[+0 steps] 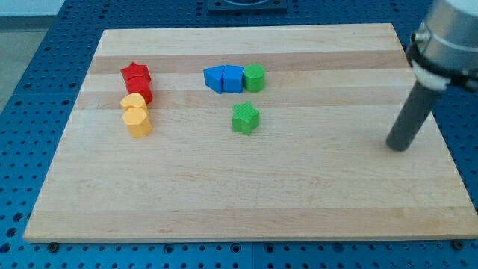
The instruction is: Move the green star towards the green circle
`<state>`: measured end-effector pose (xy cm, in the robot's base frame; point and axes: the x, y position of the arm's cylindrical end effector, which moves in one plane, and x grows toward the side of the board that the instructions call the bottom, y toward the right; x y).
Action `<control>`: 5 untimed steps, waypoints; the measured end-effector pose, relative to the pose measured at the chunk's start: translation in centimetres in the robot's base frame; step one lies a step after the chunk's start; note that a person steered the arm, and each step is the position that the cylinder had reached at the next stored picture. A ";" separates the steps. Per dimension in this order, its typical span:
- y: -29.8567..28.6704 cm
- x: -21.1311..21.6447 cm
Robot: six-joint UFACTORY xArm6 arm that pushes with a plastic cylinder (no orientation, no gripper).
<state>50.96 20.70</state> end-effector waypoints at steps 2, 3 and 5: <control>-15.5 3.2; -25.4 1.7; -32.0 -8.8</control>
<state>42.19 -11.35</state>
